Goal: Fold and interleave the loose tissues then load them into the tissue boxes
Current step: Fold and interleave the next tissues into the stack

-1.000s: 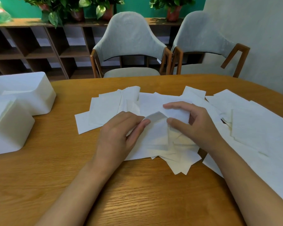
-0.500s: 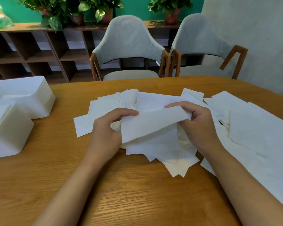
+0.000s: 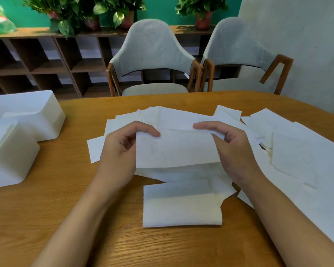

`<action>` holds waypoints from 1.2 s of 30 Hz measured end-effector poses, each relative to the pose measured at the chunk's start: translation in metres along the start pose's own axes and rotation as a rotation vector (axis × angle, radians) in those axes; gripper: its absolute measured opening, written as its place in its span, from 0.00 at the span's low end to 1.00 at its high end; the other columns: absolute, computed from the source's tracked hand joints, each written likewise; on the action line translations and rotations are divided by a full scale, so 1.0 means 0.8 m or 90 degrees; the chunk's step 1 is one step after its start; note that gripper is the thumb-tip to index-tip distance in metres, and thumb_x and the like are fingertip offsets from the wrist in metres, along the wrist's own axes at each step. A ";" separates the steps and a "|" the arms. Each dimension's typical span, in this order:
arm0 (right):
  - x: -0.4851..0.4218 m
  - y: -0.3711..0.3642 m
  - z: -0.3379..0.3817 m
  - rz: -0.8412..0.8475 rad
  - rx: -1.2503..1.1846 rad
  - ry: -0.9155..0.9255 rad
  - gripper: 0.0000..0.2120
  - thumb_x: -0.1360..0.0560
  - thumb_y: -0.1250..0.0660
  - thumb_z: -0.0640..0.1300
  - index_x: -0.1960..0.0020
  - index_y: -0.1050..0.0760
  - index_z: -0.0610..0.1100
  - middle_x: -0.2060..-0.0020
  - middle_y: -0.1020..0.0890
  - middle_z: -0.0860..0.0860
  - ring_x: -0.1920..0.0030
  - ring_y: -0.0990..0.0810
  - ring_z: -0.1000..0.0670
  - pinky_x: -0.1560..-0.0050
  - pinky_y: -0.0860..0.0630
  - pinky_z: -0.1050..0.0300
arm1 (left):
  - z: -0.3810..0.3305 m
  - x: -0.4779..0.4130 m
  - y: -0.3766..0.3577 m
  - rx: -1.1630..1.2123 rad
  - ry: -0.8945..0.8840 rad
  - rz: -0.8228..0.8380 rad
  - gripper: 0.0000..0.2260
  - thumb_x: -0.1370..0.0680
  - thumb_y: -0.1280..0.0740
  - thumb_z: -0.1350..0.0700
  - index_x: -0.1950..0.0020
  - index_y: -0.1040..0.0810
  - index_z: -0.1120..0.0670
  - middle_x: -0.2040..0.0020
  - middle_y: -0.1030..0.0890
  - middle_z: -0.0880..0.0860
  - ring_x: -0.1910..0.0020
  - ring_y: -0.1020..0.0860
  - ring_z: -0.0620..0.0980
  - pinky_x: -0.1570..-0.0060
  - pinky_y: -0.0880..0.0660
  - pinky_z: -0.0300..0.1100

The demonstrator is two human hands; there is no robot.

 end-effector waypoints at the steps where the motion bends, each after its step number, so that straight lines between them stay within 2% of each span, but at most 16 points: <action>1: -0.002 -0.001 -0.005 0.011 -0.002 -0.026 0.15 0.17 0.40 0.41 0.45 0.15 0.52 0.46 0.16 0.62 0.41 0.20 0.59 0.36 0.22 0.47 | 0.002 -0.001 0.001 0.001 0.010 0.003 0.16 0.16 0.38 0.68 0.51 0.15 0.53 0.49 0.16 0.46 0.46 0.19 0.46 0.58 0.24 0.35; 4: -0.005 -0.009 -0.017 0.069 -0.087 -0.145 0.28 0.20 0.49 0.63 0.45 0.14 0.51 0.41 0.17 0.54 0.37 0.21 0.49 0.32 0.28 0.35 | 0.006 -0.001 0.004 0.071 0.041 0.044 0.19 0.20 0.45 0.56 0.54 0.13 0.52 0.45 0.16 0.52 0.42 0.21 0.50 0.52 0.25 0.44; 6: -0.004 -0.016 -0.019 0.119 -0.096 -0.186 0.36 0.27 0.51 0.74 0.45 0.14 0.52 0.39 0.18 0.53 0.36 0.21 0.46 0.31 0.28 0.36 | 0.005 0.000 0.001 0.087 0.075 0.048 0.21 0.21 0.44 0.46 0.54 0.12 0.51 0.43 0.17 0.54 0.41 0.21 0.54 0.49 0.23 0.48; 7: -0.002 -0.020 -0.018 0.139 -0.088 -0.175 0.36 0.28 0.50 0.76 0.45 0.15 0.53 0.40 0.17 0.54 0.37 0.21 0.47 0.33 0.27 0.38 | 0.002 0.001 0.000 0.068 0.080 0.030 0.17 0.20 0.39 0.46 0.56 0.12 0.50 0.45 0.16 0.52 0.44 0.20 0.51 0.49 0.23 0.45; 8: 0.000 -0.024 -0.015 0.151 -0.078 -0.149 0.33 0.27 0.47 0.75 0.46 0.15 0.53 0.42 0.17 0.56 0.39 0.20 0.50 0.36 0.25 0.42 | -0.001 0.002 -0.001 0.053 0.079 0.004 0.11 0.19 0.32 0.49 0.56 0.13 0.49 0.48 0.14 0.48 0.49 0.19 0.45 0.54 0.23 0.37; 10: 0.004 -0.030 -0.008 0.144 -0.051 -0.087 0.22 0.24 0.39 0.68 0.48 0.15 0.55 0.46 0.16 0.59 0.43 0.19 0.56 0.42 0.24 0.51 | -0.006 0.004 -0.007 0.064 0.075 -0.027 0.01 0.23 0.24 0.57 0.55 0.14 0.53 0.54 0.14 0.45 0.59 0.19 0.39 0.64 0.26 0.30; 12: 0.006 -0.033 -0.008 0.128 -0.065 -0.072 0.17 0.29 0.33 0.64 0.49 0.15 0.56 0.47 0.15 0.59 0.43 0.19 0.57 0.42 0.24 0.55 | 0.000 0.005 -0.008 0.062 0.084 -0.051 0.02 0.24 0.24 0.59 0.53 0.14 0.53 0.58 0.16 0.42 0.63 0.21 0.37 0.66 0.28 0.29; 15: 0.011 -0.038 -0.012 0.124 -0.118 -0.084 0.17 0.32 0.27 0.61 0.45 0.16 0.58 0.45 0.15 0.57 0.43 0.18 0.54 0.43 0.22 0.51 | 0.008 0.003 -0.004 0.036 0.094 -0.115 0.02 0.23 0.24 0.58 0.51 0.14 0.52 0.54 0.16 0.38 0.56 0.22 0.33 0.62 0.28 0.28; 17: 0.014 -0.042 -0.011 0.121 -0.099 -0.066 0.19 0.29 0.24 0.57 0.39 0.19 0.58 0.43 0.17 0.59 0.42 0.18 0.54 0.43 0.19 0.51 | 0.013 0.003 -0.002 0.028 0.103 -0.150 0.02 0.22 0.25 0.58 0.50 0.14 0.53 0.56 0.18 0.34 0.59 0.25 0.31 0.63 0.30 0.25; 18: 0.015 -0.044 -0.010 0.117 -0.086 -0.059 0.22 0.28 0.23 0.56 0.36 0.23 0.59 0.42 0.19 0.63 0.41 0.20 0.58 0.44 0.19 0.54 | 0.016 0.003 -0.001 0.022 0.110 -0.158 0.03 0.22 0.24 0.57 0.50 0.14 0.52 0.57 0.19 0.34 0.59 0.26 0.31 0.63 0.31 0.25; 20: 0.015 -0.046 -0.008 0.101 -0.042 -0.046 0.29 0.29 0.26 0.55 0.30 0.30 0.63 0.42 0.27 0.76 0.43 0.27 0.74 0.48 0.23 0.70 | 0.021 0.003 -0.004 0.021 0.125 -0.161 0.03 0.23 0.24 0.55 0.50 0.14 0.50 0.55 0.18 0.35 0.56 0.25 0.33 0.61 0.30 0.27; 23: 0.013 -0.048 -0.006 0.082 0.026 -0.032 0.35 0.29 0.26 0.55 0.26 0.37 0.64 0.42 0.38 0.80 0.49 0.38 0.86 0.57 0.34 0.84 | 0.022 0.005 -0.014 0.026 0.124 -0.139 0.03 0.23 0.24 0.55 0.50 0.14 0.50 0.51 0.17 0.37 0.49 0.21 0.37 0.60 0.25 0.31; 26: 0.014 -0.048 -0.004 0.079 0.070 -0.003 0.35 0.28 0.26 0.58 0.27 0.40 0.68 0.42 0.40 0.86 0.45 0.41 0.85 0.53 0.35 0.85 | 0.019 0.006 -0.021 0.034 0.114 -0.131 0.03 0.23 0.24 0.56 0.50 0.14 0.52 0.51 0.17 0.35 0.49 0.21 0.34 0.61 0.24 0.31; 31: 0.014 -0.049 -0.002 0.065 0.105 0.025 0.29 0.24 0.29 0.53 0.28 0.39 0.67 0.43 0.42 0.89 0.41 0.44 0.85 0.50 0.40 0.87 | 0.023 0.006 -0.019 0.026 0.100 -0.140 0.04 0.23 0.24 0.56 0.49 0.14 0.51 0.49 0.17 0.35 0.46 0.21 0.34 0.58 0.23 0.31; 34: 0.014 -0.045 0.001 0.046 0.084 0.042 0.30 0.23 0.29 0.50 0.27 0.38 0.64 0.38 0.38 0.83 0.39 0.42 0.83 0.47 0.40 0.86 | 0.023 0.006 -0.018 0.002 0.087 -0.138 0.10 0.22 0.25 0.54 0.41 0.17 0.48 0.43 0.18 0.37 0.42 0.22 0.34 0.51 0.24 0.30; 36: 0.014 -0.040 0.002 0.033 0.074 0.051 0.29 0.23 0.28 0.49 0.28 0.37 0.63 0.39 0.36 0.83 0.38 0.40 0.81 0.44 0.35 0.82 | 0.024 0.005 -0.017 -0.014 0.118 -0.104 0.18 0.22 0.27 0.47 0.33 0.24 0.42 0.39 0.21 0.35 0.41 0.26 0.26 0.49 0.28 0.23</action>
Point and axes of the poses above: each hand's wrist, its own x-axis away from the middle knuckle, its own y-axis out of the back of the hand, z = x × y, the point moved 4 cm from there along -x, towards the middle knuckle
